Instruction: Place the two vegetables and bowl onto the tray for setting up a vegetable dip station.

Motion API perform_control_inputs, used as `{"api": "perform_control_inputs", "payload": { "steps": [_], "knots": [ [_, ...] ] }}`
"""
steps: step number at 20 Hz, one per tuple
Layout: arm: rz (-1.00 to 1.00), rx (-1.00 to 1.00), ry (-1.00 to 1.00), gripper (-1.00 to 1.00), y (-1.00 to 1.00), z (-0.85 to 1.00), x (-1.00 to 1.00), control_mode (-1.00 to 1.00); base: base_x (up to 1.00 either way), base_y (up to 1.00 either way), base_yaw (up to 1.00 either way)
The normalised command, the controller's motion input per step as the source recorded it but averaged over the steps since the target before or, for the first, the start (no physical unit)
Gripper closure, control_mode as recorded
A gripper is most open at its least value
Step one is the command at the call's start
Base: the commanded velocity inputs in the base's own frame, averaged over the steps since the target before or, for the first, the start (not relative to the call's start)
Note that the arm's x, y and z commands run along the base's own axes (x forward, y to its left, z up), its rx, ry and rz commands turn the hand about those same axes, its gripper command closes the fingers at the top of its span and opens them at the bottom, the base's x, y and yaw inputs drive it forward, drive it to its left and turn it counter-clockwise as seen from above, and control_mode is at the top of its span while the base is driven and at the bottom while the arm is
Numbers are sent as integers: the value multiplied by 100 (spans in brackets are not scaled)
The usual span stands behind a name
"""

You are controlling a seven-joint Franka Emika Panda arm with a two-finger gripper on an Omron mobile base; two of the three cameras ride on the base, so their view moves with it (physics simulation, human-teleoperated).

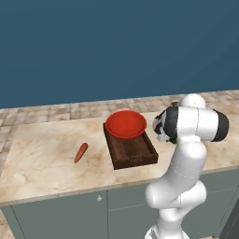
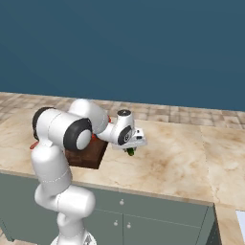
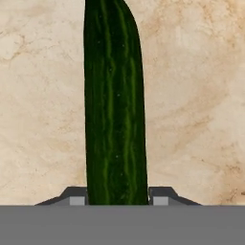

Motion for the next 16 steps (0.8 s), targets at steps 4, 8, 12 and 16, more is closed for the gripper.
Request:
{"api": "perform_control_inputs", "payload": {
  "steps": [4, 8, 12, 16],
  "knots": [
    [8, 0, -6, 100, 0, 36, -65, -100, 0, 0, 0],
    [18, 0, -3, 100, 0, 24, -61, -100, 0, 0, 0],
    [24, 0, 0, 100, -1, 3, -39, -100, 0, 0, 0],
    [31, 0, 1, 100, 1, 15, -4, -100, 0, 0, 0]
  ]
}}
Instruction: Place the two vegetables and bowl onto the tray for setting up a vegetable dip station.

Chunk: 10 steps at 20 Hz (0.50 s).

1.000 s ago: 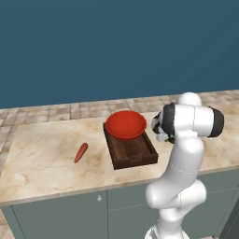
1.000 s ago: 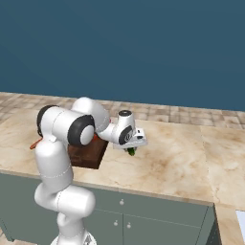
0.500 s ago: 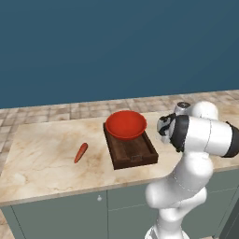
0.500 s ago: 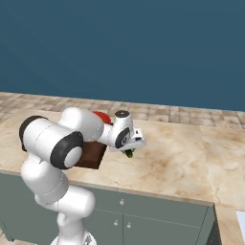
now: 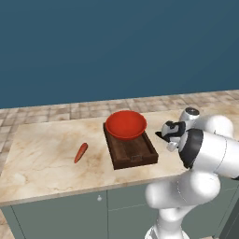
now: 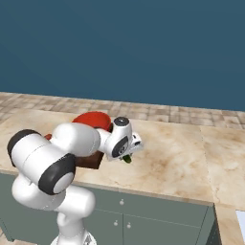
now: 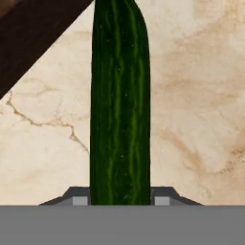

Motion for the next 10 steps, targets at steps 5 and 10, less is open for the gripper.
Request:
{"api": "perform_control_inputs", "payload": {
  "steps": [5, 10],
  "knots": [
    [35, -1, 3, 100, 10, 29, 0, -100, 0, 0, 0],
    [30, -5, 4, 100, 29, 5, -1, -100, 0, 0, 0]
  ]
}}
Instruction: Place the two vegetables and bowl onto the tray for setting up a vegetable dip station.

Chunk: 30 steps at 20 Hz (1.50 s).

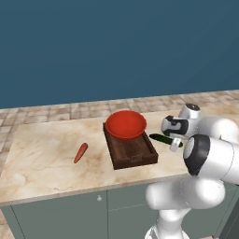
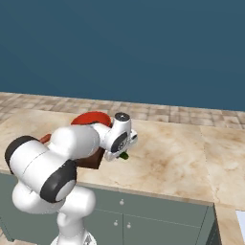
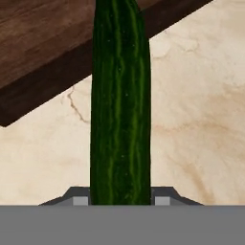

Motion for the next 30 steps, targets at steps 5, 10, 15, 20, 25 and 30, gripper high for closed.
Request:
{"api": "perform_control_inputs", "payload": {
  "steps": [5, 10, 15, 20, 25, 30],
  "knots": [
    [18, -9, 0, 100, 54, 3, -6, -100, 0, 0, 0],
    [12, -12, -9, 100, 56, 7, -12, -100, 0, 0, 0],
    [13, -13, -13, 100, 61, 0, -19, -100, 0, 0, 0],
    [14, -10, -9, 100, 57, 0, -5, -100, 0, 0, 0],
    [16, -6, -4, 100, 40, 1, 13, -100, 0, 0, 0],
    [15, -6, -4, 100, 21, 4, 22, -100, 0, 0, 0]
  ]
}}
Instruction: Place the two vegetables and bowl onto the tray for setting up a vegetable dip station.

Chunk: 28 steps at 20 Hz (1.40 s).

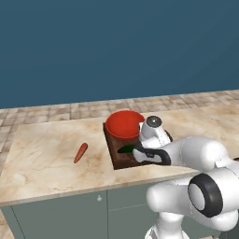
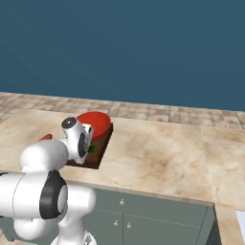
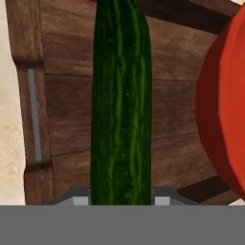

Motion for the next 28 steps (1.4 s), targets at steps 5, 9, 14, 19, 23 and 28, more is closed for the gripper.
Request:
{"api": "perform_control_inputs", "payload": {
  "steps": [5, 9, 14, 19, 23, 28],
  "knots": [
    [1, -1, -1, 100, 0, -1, 28, -100, 0, 0, 0],
    [-4, -2, -2, 100, 1, -10, 28, -100, 0, 0, 0],
    [-5, -2, -4, 100, 5, -15, 11, -100, 0, 0, 0],
    [0, 0, -2, 100, 6, -5, 0, -100, 0, 0, 0],
    [0, 0, 0, 100, 6, -4, 0, -100, 0, 0, 0],
    [0, 0, -1, -100, 8, -4, 0, -100, 0, 0, 0]
  ]
}}
